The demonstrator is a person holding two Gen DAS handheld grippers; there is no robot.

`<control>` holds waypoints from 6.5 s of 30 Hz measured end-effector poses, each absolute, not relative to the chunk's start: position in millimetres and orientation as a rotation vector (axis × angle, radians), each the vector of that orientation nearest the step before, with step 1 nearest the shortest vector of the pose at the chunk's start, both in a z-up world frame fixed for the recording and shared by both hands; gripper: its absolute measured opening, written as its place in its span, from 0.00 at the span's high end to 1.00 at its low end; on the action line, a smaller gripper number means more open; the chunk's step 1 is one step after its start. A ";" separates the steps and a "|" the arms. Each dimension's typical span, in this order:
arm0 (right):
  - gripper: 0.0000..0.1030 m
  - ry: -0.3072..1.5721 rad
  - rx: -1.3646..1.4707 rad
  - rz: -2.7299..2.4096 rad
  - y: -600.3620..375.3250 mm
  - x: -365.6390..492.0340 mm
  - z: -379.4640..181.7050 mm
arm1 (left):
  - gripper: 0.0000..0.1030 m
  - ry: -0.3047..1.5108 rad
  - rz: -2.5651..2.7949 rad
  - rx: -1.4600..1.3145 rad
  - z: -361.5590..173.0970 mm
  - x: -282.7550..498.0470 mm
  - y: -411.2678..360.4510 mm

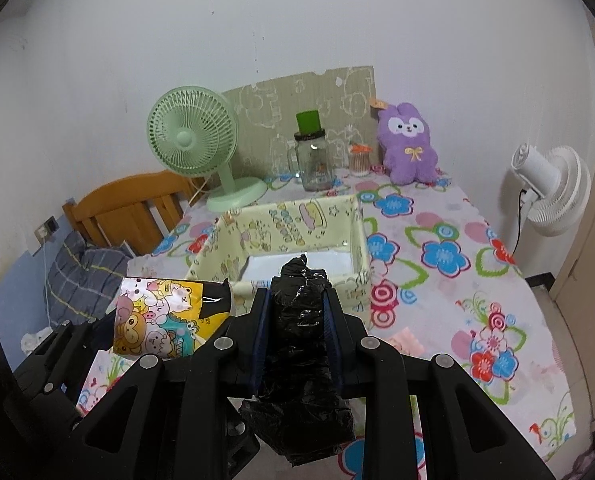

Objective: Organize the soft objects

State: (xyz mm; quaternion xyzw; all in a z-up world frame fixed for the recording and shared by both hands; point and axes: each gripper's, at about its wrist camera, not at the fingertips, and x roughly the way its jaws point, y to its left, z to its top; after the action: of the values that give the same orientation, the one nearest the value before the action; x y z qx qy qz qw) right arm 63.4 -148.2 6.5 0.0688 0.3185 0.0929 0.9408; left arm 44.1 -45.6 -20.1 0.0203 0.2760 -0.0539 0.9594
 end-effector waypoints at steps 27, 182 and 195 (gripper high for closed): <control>0.72 0.624 0.119 0.178 -138.9 136.3 16.4 | 0.26 0.559 -0.095 0.018 -11.7 112.4 -39.2; 0.21 0.797 0.119 0.118 -146.0 73.7 -101.2 | 0.29 0.773 -0.096 0.043 -129.0 65.6 -45.7; 0.21 0.826 0.120 0.112 -144.3 93.8 -110.7 | 0.67 0.787 -0.091 0.015 -133.3 76.2 -36.8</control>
State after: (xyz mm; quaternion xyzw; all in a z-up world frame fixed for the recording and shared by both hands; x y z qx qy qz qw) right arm 93.8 -144.3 -110.7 0.0585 0.4007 0.0543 0.9127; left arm 76.2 -36.8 -133.3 0.0074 0.3832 -0.0441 0.9226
